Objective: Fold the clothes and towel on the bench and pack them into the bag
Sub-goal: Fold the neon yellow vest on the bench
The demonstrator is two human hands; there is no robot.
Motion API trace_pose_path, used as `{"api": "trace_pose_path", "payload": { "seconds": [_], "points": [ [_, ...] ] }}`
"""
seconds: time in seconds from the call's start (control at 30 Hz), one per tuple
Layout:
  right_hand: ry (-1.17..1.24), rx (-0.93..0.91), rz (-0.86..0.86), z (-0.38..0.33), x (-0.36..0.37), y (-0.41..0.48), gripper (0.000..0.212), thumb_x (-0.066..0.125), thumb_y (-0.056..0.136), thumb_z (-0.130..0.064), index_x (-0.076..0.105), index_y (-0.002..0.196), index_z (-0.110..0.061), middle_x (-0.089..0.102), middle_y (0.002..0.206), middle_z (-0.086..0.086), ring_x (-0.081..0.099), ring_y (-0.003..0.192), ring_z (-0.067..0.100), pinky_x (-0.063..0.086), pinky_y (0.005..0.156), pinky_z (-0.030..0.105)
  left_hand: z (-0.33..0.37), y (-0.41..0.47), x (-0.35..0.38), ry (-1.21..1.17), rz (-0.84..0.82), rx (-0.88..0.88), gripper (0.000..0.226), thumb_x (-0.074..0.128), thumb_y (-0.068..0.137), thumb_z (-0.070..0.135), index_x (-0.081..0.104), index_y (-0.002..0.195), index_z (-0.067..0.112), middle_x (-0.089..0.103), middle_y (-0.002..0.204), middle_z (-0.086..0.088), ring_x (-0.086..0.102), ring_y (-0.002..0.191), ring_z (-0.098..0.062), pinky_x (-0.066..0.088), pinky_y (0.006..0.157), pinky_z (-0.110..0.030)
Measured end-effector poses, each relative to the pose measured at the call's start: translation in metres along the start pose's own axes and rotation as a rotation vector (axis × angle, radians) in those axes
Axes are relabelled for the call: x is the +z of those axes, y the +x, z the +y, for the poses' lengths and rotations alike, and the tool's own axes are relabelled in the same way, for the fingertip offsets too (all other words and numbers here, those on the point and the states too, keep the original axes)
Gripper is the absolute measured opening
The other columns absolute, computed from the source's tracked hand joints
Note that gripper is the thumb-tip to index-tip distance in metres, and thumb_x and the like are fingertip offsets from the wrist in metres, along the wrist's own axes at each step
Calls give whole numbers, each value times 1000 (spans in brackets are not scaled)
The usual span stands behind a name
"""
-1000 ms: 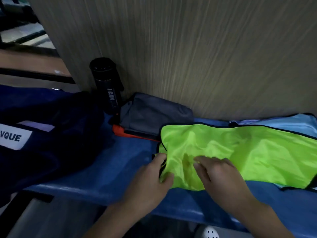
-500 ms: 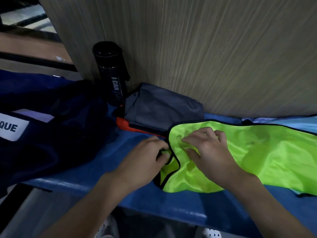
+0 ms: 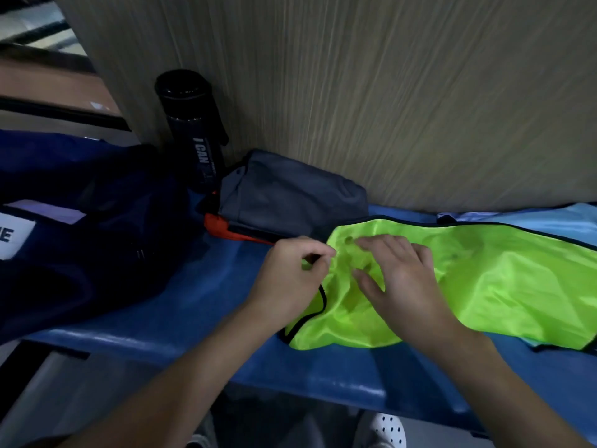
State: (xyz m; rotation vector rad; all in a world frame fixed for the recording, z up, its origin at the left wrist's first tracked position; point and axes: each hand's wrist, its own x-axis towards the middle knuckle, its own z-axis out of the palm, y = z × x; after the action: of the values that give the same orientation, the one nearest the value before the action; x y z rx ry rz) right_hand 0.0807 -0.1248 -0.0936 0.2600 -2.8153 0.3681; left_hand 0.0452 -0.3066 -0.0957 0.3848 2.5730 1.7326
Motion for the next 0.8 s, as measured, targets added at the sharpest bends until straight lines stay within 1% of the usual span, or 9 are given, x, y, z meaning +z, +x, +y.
{"api": "trace_pose_path", "payload": {
  "seconds": [0.1, 0.2, 0.3, 0.43, 0.5, 0.6, 0.67, 0.73, 0.8],
  "points": [
    [154, -39, 23, 2, -6, 5, 62, 60, 86, -14, 42, 143, -27, 47, 143, -10, 38, 133, 13, 27, 100, 35, 5, -8, 1, 16, -80, 178, 18, 65, 89, 2, 78, 94, 13, 69, 93, 15, 63, 87, 5, 41, 77, -7],
    [205, -99, -26, 6, -6, 7, 55, 62, 80, -8, 58, 128, -33, 40, 150, -12, 29, 141, 15, 24, 100, 37, 11, -15, -2, 13, -208, 242, 24, 62, 89, -3, 78, 97, 13, 68, 98, 18, 63, 99, 5, 41, 85, -7],
    [143, -128, -23, 12, -9, 4, 24, 61, 73, -18, 69, 92, -29, 56, 133, -12, 34, 139, 16, 27, 99, 40, 11, -13, -9, -10, -257, 212, 31, 57, 90, -5, 76, 96, 19, 71, 98, 14, 64, 99, 1, 43, 84, -12],
    [62, -99, -98, 26, -22, -14, 17, 58, 68, -19, 64, 82, -28, 67, 92, -18, 52, 126, 10, 20, 105, 39, 1, -3, -18, 133, -127, 74, 19, 64, 91, 7, 66, 104, 19, 67, 99, 8, 60, 91, -1, 40, 75, -10],
    [-71, -86, -234, 28, -35, -23, 26, 55, 67, -16, 67, 86, -29, 68, 96, -16, 56, 122, 10, 17, 105, 37, -4, -2, -20, 296, -134, 21, 21, 72, 87, 25, 67, 106, 19, 62, 99, 7, 55, 88, -2, 44, 79, -18],
    [-184, -12, -482, 33, -51, -35, 54, 49, 76, -5, 62, 117, -38, 55, 125, -25, 26, 140, -3, 5, 111, 34, -4, -6, -16, 484, -225, -20, 30, 77, 80, 40, 70, 98, 17, 62, 94, 6, 59, 89, -16, 49, 85, -38],
    [-65, -37, -454, 33, -56, -40, 59, 45, 70, -3, 63, 113, -39, 56, 122, -28, 29, 138, -4, 10, 109, 30, -3, -8, -12, 488, -194, -31, 30, 78, 80, 34, 71, 105, 18, 64, 90, 8, 63, 91, -19, 50, 85, -39],
    [119, -30, -290, 28, -52, -40, 55, 42, 63, -3, 72, 99, -30, 68, 109, -16, 49, 122, 0, 24, 101, 28, -5, -8, -11, 407, -122, -52, 34, 78, 80, 26, 69, 112, 17, 65, 86, 10, 64, 87, -16, 51, 84, -36],
    [240, -60, -159, 20, -40, -35, 43, 46, 68, -3, 75, 96, -21, 71, 101, -9, 56, 104, 2, 39, 95, 31, -8, -6, -11, 353, -92, -55, 33, 78, 82, 20, 67, 113, 16, 66, 82, 11, 60, 76, -5, 51, 76, -28]
  ]
}}
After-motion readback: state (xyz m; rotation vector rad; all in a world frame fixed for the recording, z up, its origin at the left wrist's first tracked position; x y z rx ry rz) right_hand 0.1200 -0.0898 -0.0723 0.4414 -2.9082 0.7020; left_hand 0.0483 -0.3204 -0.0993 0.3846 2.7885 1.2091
